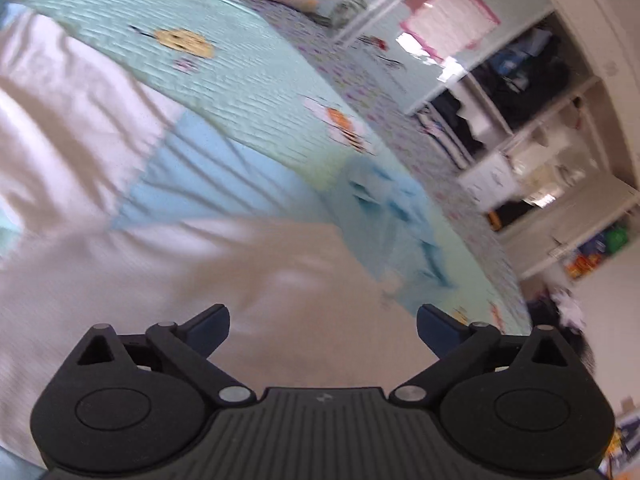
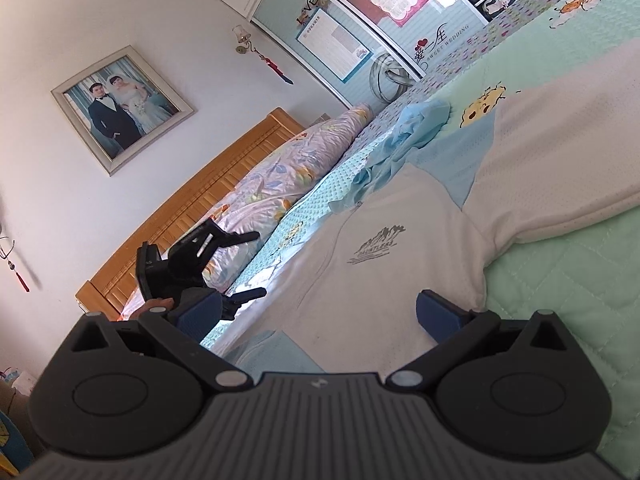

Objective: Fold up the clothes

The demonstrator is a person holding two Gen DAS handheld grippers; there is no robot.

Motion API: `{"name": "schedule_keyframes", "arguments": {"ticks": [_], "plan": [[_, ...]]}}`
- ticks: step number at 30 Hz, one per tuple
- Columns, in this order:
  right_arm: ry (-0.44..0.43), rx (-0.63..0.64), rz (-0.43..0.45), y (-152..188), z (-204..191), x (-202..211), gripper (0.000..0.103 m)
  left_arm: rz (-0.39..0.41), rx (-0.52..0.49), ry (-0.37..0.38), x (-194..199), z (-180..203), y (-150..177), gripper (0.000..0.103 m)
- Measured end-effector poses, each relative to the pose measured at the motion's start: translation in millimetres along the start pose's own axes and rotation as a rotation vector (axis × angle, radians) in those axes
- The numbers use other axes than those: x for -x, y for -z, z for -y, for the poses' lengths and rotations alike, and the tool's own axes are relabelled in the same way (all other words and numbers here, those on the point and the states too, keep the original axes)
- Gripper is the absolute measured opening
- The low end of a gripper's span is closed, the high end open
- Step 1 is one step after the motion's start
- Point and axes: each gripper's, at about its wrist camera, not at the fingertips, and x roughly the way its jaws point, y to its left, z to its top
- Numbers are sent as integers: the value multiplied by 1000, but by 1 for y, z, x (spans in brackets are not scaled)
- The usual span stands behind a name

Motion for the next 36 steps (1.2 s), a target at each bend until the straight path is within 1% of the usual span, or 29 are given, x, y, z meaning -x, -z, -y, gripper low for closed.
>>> {"name": "schedule_keyframes", "arguments": {"ticks": [2,3,5,7,9,10,12,13,15,16,17,19,20,21,22,23,24,25,28,29,30,32,34,36], "plan": [[3,0,26,-1,-2,4,103,-9,-39,42,-14,4,17,102],[14,0,62,-1,-4,10,103,-7,-46,45,-21,1,25,102],[65,-13,190,-4,-7,34,103,50,-97,77,-24,-6,40,102],[189,-22,336,-9,-9,71,103,71,-174,86,-26,-3,47,102],[359,17,461,-15,-12,113,103,73,-218,74,-28,2,51,102],[454,39,502,-19,-14,131,103,73,-235,64,-28,4,52,102],[661,67,507,-31,-19,155,103,73,-270,46,-27,8,54,102],[744,86,491,-37,-21,162,103,72,-285,36,-26,10,55,102],[840,119,464,-47,-24,169,103,69,-316,19,-25,13,58,102],[871,124,453,-52,-23,171,103,66,-330,12,-25,15,59,102],[884,112,436,-59,-19,173,103,64,-341,8,-21,14,59,102],[881,52,438,-72,-3,178,102,63,-344,13,-18,11,59,102],[863,9,445,-76,7,185,100,62,-339,19,-15,9,59,102],[846,-32,445,-81,17,190,94,63,-333,26,-13,6,59,102],[848,-70,450,-87,24,192,91,65,-326,33,-11,4,58,102],[853,-99,462,-91,27,194,91,66,-323,36,-11,4,58,102],[824,-86,443,-95,26,190,91,68,-321,38,-11,3,59,102],[780,-53,407,-98,23,182,91,69,-325,35,-11,3,59,102],[619,40,201,-100,13,131,91,71,-343,22,-11,6,61,102],[557,37,142,-102,14,113,91,71,-345,21,-11,6,62,102],[505,13,105,-104,18,97,91,72,-346,20,-11,6,62,102],[434,-45,62,-114,31,68,91,75,-343,22,-11,6,62,102],[414,-78,35,-128,47,46,90,76,-347,20,-11,6,62,102],[395,-130,40,-142,58,32,91,78,-352,17,-11,7,63,102]]}}
